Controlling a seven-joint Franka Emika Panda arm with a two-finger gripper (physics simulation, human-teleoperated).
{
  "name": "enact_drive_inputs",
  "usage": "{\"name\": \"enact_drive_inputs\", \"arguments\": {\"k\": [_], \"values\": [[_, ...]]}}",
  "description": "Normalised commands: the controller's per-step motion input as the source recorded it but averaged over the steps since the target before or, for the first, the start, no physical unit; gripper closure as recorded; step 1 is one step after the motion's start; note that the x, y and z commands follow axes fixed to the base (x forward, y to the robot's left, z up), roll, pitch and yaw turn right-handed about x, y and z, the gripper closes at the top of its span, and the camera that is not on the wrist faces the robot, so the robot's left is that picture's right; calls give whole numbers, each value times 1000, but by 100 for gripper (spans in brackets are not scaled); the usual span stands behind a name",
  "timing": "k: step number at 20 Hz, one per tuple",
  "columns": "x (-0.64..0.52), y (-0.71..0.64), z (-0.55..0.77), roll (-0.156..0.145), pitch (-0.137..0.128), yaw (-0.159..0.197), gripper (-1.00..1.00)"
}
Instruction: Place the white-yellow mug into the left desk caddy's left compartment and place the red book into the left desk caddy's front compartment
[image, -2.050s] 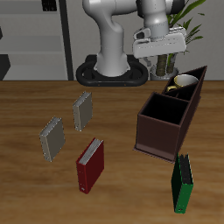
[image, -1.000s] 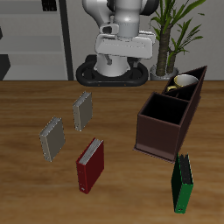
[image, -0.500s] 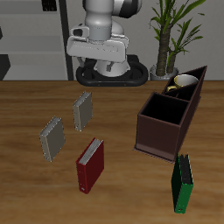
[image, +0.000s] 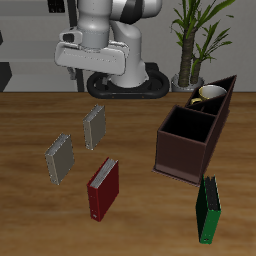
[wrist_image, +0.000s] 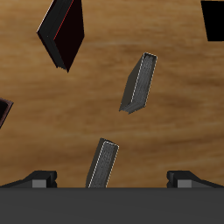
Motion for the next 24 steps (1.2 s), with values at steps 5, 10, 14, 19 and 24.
{"name": "enact_drive_inputs", "arguments": {"k": [5, 10, 14, 19, 24], "values": [[319, -85, 24, 20, -1, 20, -100], [340, -19, 60, -20, -28, 13, -100], [262, -35, -26, -18, 8, 4, -100], [240, 5, 13, 1, -10, -32, -100], [183, -9, -146, 20, 0, 13, -100]]}}
